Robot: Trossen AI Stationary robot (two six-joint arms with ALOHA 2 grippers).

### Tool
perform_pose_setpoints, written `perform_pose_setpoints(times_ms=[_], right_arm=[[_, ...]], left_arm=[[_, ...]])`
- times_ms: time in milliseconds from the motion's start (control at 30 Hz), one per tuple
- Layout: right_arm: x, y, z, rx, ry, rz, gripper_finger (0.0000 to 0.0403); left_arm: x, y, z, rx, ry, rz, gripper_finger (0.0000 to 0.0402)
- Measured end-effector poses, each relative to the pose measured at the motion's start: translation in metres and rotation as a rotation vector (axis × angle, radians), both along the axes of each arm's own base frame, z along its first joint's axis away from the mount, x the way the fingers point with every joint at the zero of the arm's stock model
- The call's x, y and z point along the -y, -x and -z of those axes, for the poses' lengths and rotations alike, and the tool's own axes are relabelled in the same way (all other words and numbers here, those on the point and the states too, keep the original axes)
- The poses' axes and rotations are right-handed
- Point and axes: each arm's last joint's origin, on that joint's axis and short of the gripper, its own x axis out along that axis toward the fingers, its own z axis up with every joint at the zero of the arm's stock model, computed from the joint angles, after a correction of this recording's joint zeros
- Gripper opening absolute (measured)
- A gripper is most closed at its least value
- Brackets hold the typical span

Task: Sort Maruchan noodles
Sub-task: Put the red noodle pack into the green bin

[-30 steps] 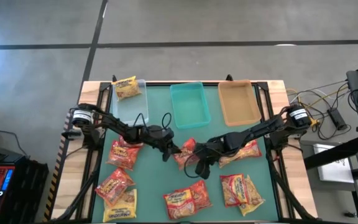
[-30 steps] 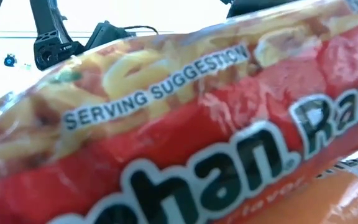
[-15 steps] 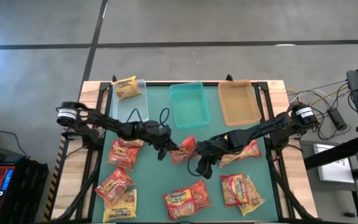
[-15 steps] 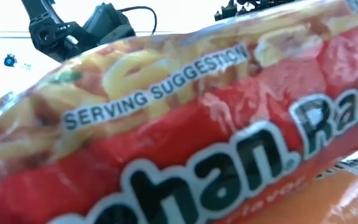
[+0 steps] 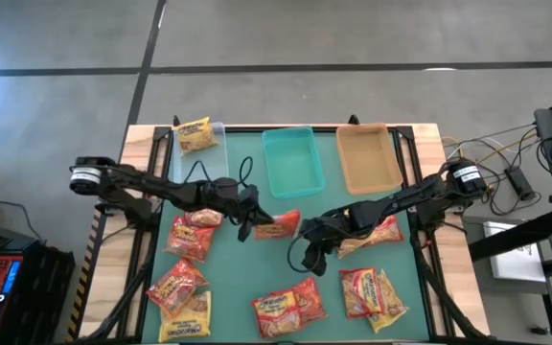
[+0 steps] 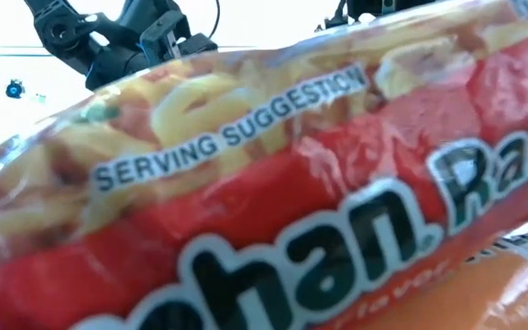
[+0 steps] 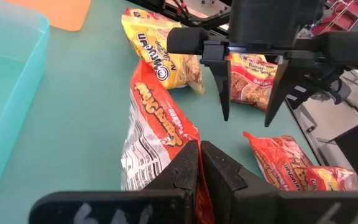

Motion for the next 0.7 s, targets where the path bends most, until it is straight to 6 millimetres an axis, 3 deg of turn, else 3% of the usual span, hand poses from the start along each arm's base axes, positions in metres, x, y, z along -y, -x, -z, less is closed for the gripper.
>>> perform_pose_setpoints(times_ms=[467, 700], right_arm=[[0.008, -0.004, 0.001, 0.063, 0.229, 0.182, 0.0203], [0.004, -0.013, 0.02, 0.055, 0.235, 0.188, 0.0203]], left_arm=[[0.001, -0.001, 0.016, -0.09, 0.006, -0.009, 0.0], [0.001, -0.002, 0.017, -0.094, 0.006, -0.01, 0.0]])
